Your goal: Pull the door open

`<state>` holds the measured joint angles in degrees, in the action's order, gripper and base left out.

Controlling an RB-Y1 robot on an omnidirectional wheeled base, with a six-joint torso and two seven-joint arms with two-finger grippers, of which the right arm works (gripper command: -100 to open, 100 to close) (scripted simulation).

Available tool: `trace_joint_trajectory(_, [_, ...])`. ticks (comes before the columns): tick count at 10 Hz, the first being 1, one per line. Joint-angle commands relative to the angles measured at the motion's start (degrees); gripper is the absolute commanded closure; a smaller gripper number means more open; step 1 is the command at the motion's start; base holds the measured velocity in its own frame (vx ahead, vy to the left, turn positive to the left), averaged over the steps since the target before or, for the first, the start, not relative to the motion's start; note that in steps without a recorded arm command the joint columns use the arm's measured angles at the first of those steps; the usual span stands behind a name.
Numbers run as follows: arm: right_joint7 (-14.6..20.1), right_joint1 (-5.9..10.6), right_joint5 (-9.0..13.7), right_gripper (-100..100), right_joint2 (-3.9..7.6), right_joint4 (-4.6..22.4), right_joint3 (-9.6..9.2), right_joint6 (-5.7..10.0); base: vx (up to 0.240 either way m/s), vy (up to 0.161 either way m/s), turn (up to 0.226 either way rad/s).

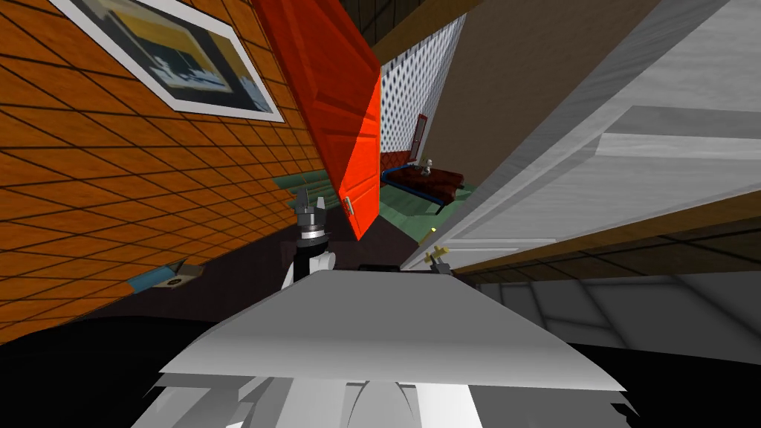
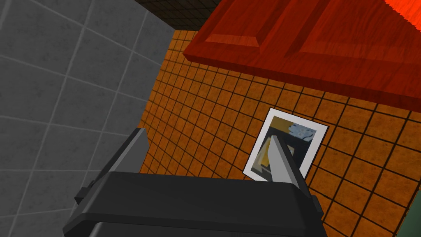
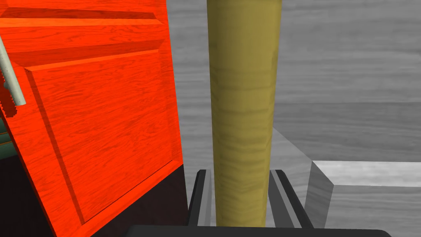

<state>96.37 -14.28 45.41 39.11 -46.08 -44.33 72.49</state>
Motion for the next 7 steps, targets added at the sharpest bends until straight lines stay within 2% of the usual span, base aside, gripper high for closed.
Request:
trace_joint_trajectory(1, [0.5,0.26,-0.1,100,0.10,0.6,-0.32,0.61,-0.226,-0.052,0.177])
trace_joint_trajectory(7, [2.3,1.23,-0.6,100,0.49,3.0,-1.67,2.61,-0.205,-0.058,0.140])
